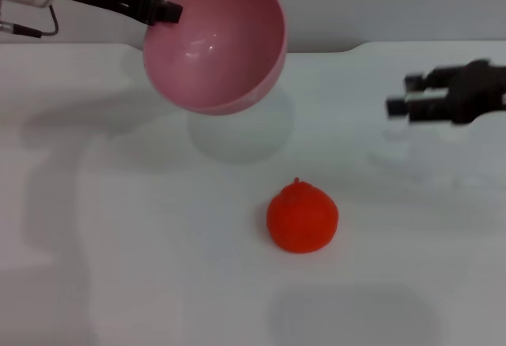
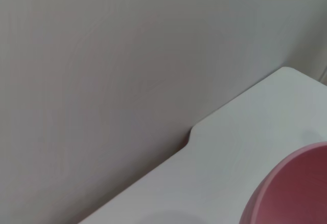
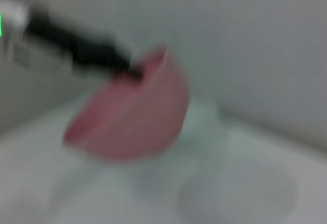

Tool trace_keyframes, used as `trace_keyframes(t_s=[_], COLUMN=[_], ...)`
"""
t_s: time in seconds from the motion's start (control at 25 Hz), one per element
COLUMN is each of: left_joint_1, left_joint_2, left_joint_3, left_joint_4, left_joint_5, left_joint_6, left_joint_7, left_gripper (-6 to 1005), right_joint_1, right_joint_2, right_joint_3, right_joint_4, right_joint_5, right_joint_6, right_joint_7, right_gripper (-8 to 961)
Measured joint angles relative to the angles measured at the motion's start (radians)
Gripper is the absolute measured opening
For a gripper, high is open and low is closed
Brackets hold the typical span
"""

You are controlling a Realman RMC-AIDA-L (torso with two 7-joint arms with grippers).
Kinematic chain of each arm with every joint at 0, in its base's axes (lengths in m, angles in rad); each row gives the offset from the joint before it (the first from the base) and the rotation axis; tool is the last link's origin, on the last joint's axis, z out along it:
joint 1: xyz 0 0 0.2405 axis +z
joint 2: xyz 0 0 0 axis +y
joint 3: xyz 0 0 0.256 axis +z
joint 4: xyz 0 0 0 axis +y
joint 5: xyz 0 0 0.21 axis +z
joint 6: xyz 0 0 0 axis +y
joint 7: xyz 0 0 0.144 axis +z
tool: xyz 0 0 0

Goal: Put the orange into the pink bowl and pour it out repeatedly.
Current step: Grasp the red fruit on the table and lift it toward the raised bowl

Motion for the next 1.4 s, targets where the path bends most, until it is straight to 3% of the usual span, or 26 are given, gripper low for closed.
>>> trace_keyframes(t_s=[0.12, 0.36, 0.44, 0.64, 1.08, 1.4], left_joint_1=[0.008, 0.025, 0.032, 0.047, 0.057, 0.057], left_joint_2=[-0.006, -0.011, -0.014, -0.024, -0.041, -0.047], left_joint_3=[0.003, -0.004, -0.004, -0.001, 0.005, 0.004], left_joint_4=[0.000, -0.001, -0.001, 0.002, 0.009, 0.009], left_joint_5=[0.000, 0.000, -0.004, -0.004, -0.001, -0.001], left_joint_6=[0.000, -0.003, -0.003, 0.003, 0.002, 0.001], left_joint_7=[-0.004, -0.007, -0.008, -0.008, -0.008, -0.004], left_gripper=[56, 57, 58, 59, 61, 64], right_joint_1=[0.097, 0.260, 0.293, 0.312, 0.282, 0.294], right_joint_2=[0.018, 0.128, 0.147, 0.149, 0.151, 0.152], right_joint_3=[-0.022, -0.088, -0.147, -0.298, -0.492, -0.588], right_joint_4=[-0.060, -0.063, -0.030, 0.014, 0.003, 0.090], right_joint_5=[-0.233, -0.602, -0.665, -0.653, -0.496, -0.424], right_joint_6=[-0.086, -0.129, -0.114, -0.050, 0.067, 0.169], right_joint_7=[0.101, 0.126, 0.133, 0.156, 0.150, 0.187], right_gripper=[645, 645, 645, 646, 646, 645])
